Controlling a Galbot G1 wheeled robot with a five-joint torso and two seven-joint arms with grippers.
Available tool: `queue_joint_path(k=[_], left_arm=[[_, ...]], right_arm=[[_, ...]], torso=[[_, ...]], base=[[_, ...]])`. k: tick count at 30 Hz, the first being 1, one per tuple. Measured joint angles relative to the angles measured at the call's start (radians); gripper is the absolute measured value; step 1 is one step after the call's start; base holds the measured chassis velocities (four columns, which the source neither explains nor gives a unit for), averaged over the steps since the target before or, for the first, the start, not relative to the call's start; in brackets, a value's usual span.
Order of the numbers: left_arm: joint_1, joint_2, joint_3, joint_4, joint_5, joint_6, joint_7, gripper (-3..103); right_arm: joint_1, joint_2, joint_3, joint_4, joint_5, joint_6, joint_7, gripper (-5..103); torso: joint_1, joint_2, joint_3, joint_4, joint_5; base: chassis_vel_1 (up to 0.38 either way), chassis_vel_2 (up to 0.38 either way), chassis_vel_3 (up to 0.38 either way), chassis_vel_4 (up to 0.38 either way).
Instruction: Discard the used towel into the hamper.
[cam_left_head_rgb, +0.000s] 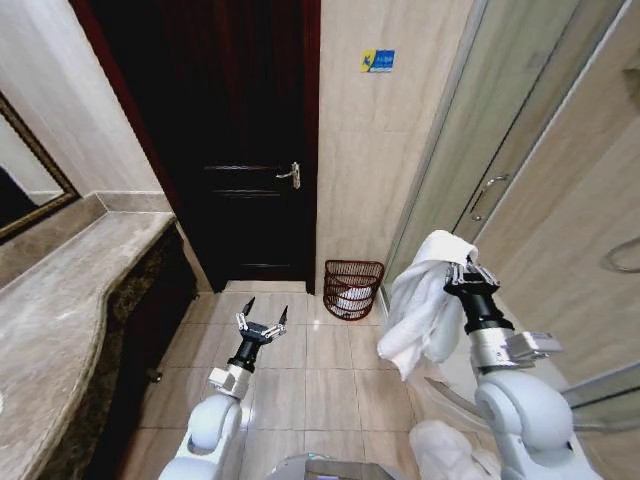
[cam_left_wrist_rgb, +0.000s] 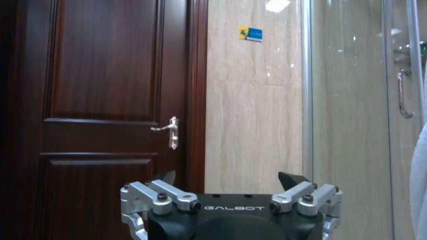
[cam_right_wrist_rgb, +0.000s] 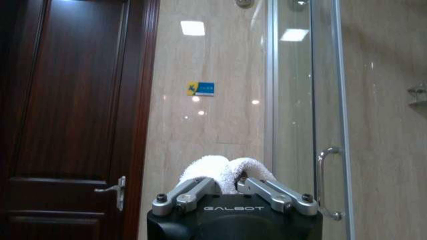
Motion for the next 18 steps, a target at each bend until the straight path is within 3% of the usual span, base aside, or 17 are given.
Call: queue_joint_path(k=[18], left_arm=[[-0.015, -0.024, 0.01, 0.013, 0.016, 0.02, 0.01, 100]], right_arm=[[0.003, -0.004, -0.007, -0.029, -0.018, 0.006, -0.01, 7]], torso=[[0.0, 0.0, 0.0, 0.0001, 0.0]], base=[[-0.044, 0.043, 0.045, -0.049]])
